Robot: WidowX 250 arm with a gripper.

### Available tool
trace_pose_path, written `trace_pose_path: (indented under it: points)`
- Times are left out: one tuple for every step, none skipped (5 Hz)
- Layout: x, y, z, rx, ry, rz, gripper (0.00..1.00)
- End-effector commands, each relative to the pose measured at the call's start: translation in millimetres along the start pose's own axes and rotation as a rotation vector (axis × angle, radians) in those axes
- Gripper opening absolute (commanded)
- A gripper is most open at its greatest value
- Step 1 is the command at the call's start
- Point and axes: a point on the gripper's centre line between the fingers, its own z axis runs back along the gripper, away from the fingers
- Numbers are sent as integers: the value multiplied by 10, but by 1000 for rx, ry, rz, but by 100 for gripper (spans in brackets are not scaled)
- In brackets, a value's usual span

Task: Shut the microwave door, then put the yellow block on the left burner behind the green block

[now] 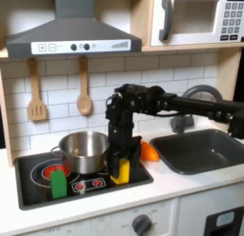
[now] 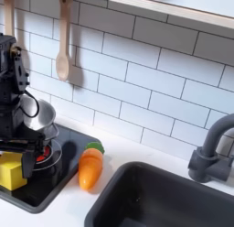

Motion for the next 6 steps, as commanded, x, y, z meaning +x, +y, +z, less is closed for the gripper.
trace_pose_path:
  points:
    - [18, 27, -71, 5, 16, 13, 100]
    - [22, 36, -118, 8, 26, 19, 100]
    - [21, 52, -126, 21, 26, 32, 100]
    - [3, 48, -127, 20, 24, 19, 65]
    - [3, 53, -121, 16, 18, 15, 0]
    - [15, 49, -120, 14, 7, 9, 0]
